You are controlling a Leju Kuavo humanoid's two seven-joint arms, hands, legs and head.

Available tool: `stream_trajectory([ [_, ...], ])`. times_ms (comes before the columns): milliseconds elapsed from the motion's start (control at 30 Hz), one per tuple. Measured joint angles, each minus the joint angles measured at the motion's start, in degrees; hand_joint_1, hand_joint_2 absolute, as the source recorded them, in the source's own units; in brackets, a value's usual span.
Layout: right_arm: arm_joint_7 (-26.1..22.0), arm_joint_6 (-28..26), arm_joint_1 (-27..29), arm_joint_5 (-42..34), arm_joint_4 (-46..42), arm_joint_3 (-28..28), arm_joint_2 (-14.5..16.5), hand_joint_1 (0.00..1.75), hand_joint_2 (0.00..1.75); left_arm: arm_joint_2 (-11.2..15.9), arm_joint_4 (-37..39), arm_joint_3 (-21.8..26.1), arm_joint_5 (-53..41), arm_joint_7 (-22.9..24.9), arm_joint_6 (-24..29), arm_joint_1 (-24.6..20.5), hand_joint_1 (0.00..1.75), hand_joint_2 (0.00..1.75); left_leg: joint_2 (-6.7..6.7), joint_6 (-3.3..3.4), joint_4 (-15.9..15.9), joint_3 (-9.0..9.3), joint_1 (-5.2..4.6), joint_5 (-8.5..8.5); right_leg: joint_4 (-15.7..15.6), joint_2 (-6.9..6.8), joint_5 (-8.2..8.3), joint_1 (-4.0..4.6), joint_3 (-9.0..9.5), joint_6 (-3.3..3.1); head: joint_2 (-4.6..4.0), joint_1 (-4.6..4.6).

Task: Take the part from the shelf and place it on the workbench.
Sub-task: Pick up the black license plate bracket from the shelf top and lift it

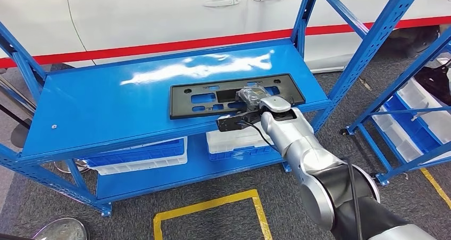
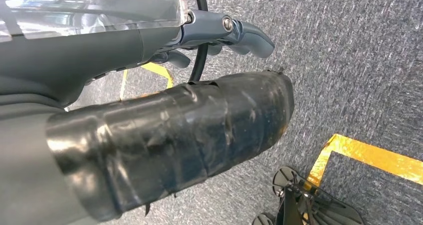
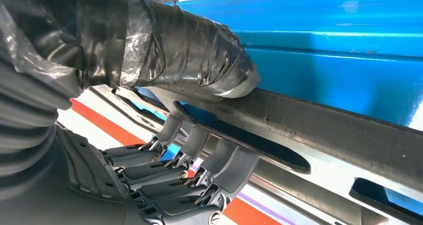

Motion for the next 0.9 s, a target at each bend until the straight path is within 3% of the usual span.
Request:
stream_trajectory([
  [533, -0.25, -1.45, 0.08, -1.45, -0.01, 0.03, 0.01, 1.75, 1.75, 0.0, 0.0, 1.34, -0.52, -0.1, 0.15, -0.01, 0.0, 0.0, 0.0, 0.0, 0.02, 0.0, -0.01, 0.0, -0.02, 0.0, 0.04, -0.08, 0.03, -0.03, 0.0, 0.0],
  [900, -3.28, -5.49, -1.26, -4.36, -3.19, 0.04, 0.65, 1.75, 1.75, 0.0, -0.01, 2.74, -0.39, -0.17, 0.15, -0.03, 0.0, 0.0, 0.01, -0.02, 0.02, -0.06, -0.01, 0.02, -0.01, 0.0, 0.06, -0.06, -0.03, -0.05, 0.0, 0.0],
])
